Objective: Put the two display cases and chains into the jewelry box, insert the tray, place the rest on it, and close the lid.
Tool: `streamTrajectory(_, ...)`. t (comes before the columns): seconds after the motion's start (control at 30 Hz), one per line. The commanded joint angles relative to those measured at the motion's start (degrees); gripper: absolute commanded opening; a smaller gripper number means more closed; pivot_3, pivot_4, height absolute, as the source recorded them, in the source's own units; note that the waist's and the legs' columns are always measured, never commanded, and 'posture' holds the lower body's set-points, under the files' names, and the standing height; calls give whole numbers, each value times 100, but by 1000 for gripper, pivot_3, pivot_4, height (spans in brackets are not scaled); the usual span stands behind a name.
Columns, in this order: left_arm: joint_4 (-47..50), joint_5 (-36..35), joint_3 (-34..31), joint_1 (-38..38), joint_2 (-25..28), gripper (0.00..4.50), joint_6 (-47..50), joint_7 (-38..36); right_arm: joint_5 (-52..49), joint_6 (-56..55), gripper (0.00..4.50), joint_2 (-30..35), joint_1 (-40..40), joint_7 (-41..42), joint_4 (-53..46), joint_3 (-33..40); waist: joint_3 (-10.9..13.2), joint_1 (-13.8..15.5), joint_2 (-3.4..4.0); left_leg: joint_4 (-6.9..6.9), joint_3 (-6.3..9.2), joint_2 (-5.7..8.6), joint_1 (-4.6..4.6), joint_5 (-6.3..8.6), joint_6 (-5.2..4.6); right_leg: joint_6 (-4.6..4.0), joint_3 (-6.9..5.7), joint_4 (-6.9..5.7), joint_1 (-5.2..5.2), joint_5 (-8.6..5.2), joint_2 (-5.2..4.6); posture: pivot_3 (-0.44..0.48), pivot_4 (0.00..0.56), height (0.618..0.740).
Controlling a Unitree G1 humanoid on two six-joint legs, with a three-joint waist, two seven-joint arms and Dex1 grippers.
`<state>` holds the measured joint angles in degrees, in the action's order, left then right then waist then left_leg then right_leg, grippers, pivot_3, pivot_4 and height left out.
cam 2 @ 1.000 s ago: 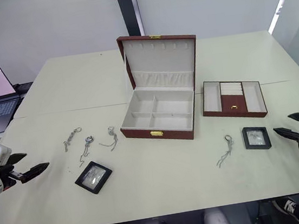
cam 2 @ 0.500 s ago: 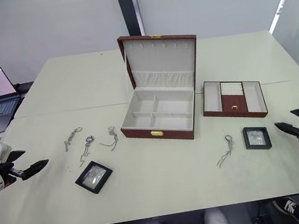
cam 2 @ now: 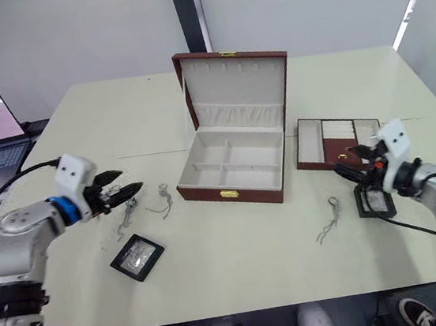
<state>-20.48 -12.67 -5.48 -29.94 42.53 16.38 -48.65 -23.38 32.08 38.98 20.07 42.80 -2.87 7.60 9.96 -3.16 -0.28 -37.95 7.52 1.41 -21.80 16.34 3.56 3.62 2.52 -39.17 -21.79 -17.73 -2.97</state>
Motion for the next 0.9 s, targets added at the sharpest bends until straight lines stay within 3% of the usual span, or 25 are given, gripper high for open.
streamTrajectory(0.03,-494,339,242,-398,-164,1813,-351,129,282,69,2286,-197,392,-294,-173,-371,0,-15,0,1,-1,0,-2,-1,1,0,0,0,-6,0,0,0,150,740)
streamTrajectory(0.23,-1098,740,634,-743,-558,0,-703,153,828,149,726,-633,833,-491,64,-1191,-1,-22,-2,-1,-7,2,-11,-5,10,-1,-2,-17,-30,0,-4,0,150,740)
streamTrajectory(0.33,-1194,798,669,-787,-672,0,-757,149,958,204,7,-777,926,-516,128,-1385,-1,-19,-3,-5,-8,5,-13,-4,7,-1,-2,-33,-40,0,-8,0,150,740)
streamTrajectory(0.9,-212,569,815,-243,-827,0,-417,-660,1094,170,7,-1320,987,-423,210,-1585,-2,-113,-3,-5,3,1,-6,-3,5,-1,-2,-47,-47,0,-8,0,150,740)
